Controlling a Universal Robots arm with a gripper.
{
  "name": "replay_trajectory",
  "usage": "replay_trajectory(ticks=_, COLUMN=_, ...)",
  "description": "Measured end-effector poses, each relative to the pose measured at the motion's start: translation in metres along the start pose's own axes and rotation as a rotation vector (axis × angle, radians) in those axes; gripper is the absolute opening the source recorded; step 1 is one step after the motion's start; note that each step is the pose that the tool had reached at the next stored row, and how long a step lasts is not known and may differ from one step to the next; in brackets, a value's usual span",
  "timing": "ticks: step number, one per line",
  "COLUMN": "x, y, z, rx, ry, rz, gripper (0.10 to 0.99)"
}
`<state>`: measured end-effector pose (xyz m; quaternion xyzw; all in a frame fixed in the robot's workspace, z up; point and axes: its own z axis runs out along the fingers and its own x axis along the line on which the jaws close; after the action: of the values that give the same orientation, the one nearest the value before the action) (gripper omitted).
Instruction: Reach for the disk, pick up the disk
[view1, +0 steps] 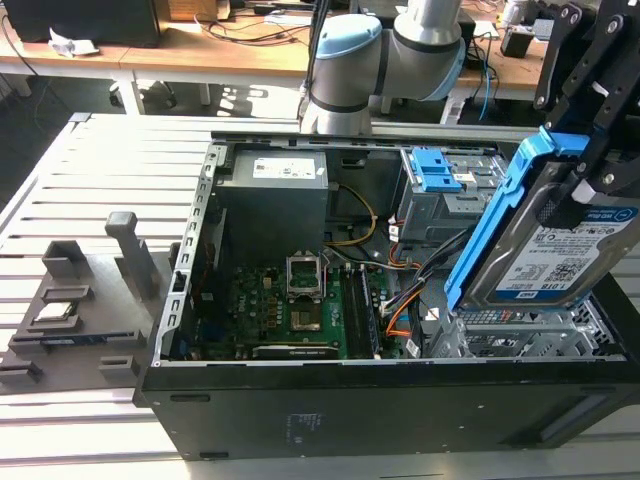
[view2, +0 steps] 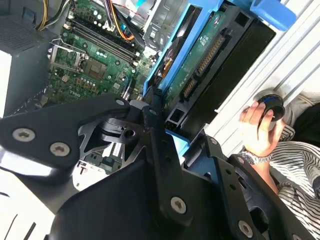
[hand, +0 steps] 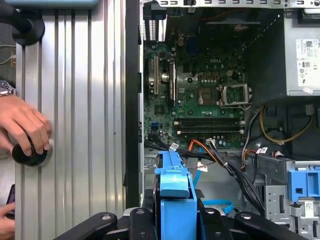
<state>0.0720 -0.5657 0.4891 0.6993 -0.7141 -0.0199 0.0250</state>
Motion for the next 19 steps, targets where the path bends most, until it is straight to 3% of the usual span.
replay_trajectory(ticks=12, x=-0.0004, y=-0.0191, z=-0.0011, rx=0.0, ry=0.0107, rz=0.001, gripper=0.369)
replay_trajectory(ticks=19, x=-0.0007, y=-0.0348, z=-0.002, rx=0.0, ry=0.0171, rz=0.001, gripper=0.369)
